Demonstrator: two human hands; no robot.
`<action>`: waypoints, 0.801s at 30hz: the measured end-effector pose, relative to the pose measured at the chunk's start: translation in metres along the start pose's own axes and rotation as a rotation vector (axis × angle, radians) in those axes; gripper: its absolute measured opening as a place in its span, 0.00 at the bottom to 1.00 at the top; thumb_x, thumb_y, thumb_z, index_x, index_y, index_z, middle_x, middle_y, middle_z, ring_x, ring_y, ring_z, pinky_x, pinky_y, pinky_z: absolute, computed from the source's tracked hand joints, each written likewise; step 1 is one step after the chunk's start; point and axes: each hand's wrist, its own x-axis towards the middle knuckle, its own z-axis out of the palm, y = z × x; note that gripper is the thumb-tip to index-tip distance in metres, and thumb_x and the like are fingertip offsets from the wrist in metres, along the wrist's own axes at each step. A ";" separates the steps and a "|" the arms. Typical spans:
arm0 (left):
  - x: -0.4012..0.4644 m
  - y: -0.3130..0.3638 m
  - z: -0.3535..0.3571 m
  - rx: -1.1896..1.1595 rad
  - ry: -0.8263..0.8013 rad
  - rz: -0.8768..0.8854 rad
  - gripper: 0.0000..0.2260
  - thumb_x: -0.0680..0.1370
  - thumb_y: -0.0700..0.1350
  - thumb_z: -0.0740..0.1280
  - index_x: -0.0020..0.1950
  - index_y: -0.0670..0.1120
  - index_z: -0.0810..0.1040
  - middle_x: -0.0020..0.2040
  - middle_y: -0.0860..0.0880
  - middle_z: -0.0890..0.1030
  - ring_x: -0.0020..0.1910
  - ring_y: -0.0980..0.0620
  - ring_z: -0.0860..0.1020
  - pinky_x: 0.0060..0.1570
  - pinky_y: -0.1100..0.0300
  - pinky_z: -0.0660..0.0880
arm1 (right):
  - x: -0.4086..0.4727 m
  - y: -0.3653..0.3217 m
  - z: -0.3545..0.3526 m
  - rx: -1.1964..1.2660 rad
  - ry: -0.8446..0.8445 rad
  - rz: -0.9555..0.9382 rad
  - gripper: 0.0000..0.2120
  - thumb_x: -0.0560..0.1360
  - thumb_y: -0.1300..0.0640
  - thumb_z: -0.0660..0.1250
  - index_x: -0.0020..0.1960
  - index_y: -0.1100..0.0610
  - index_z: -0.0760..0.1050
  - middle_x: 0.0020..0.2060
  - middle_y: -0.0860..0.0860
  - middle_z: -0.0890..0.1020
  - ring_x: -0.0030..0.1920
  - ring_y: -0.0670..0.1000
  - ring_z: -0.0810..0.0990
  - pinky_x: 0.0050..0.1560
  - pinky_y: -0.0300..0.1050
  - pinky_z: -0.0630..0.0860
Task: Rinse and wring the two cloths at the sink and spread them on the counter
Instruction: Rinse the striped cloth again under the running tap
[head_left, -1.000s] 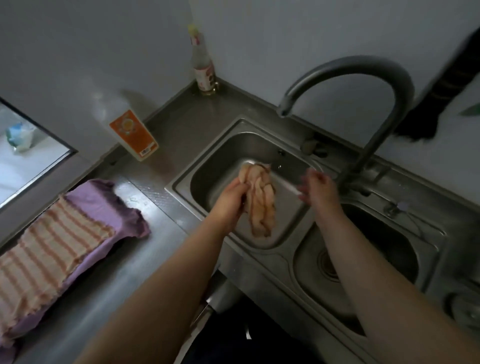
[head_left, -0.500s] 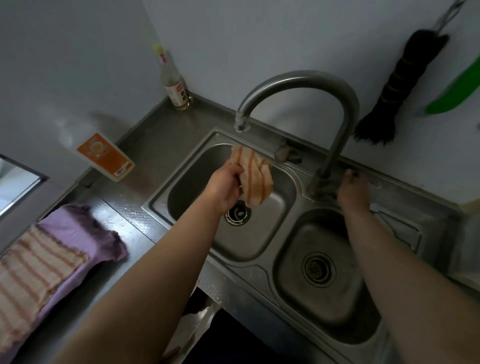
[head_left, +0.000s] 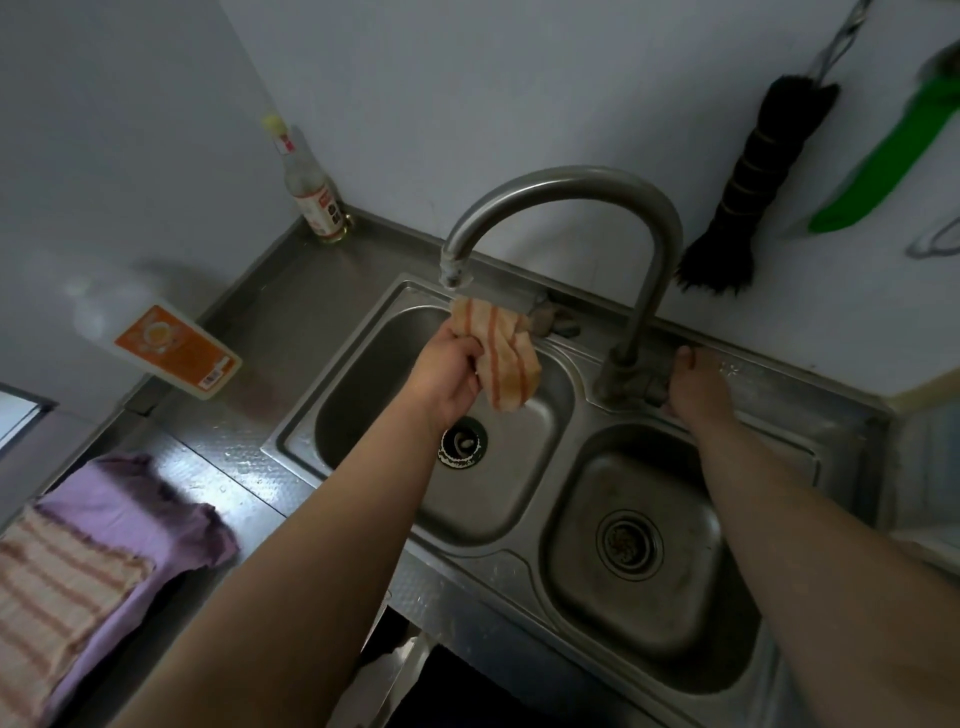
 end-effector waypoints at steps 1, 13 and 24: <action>0.000 0.001 0.001 -0.005 0.000 0.003 0.23 0.75 0.27 0.49 0.66 0.41 0.70 0.54 0.40 0.78 0.52 0.45 0.79 0.55 0.50 0.77 | -0.001 0.001 0.000 0.010 -0.005 -0.006 0.22 0.81 0.43 0.48 0.60 0.59 0.68 0.58 0.67 0.76 0.53 0.69 0.78 0.56 0.65 0.75; 0.006 0.008 -0.010 -0.067 -0.056 -0.028 0.24 0.76 0.27 0.50 0.71 0.38 0.67 0.66 0.34 0.73 0.65 0.37 0.74 0.66 0.43 0.71 | -0.008 0.006 0.000 0.323 -0.053 0.072 0.17 0.82 0.48 0.53 0.64 0.56 0.68 0.58 0.62 0.75 0.53 0.63 0.78 0.46 0.54 0.80; 0.004 0.020 -0.024 0.084 -0.212 -0.133 0.18 0.84 0.49 0.54 0.67 0.40 0.72 0.61 0.37 0.78 0.61 0.41 0.77 0.65 0.47 0.71 | -0.120 -0.103 0.045 0.331 -0.247 -0.325 0.15 0.82 0.49 0.55 0.65 0.52 0.71 0.58 0.49 0.76 0.58 0.47 0.74 0.51 0.37 0.70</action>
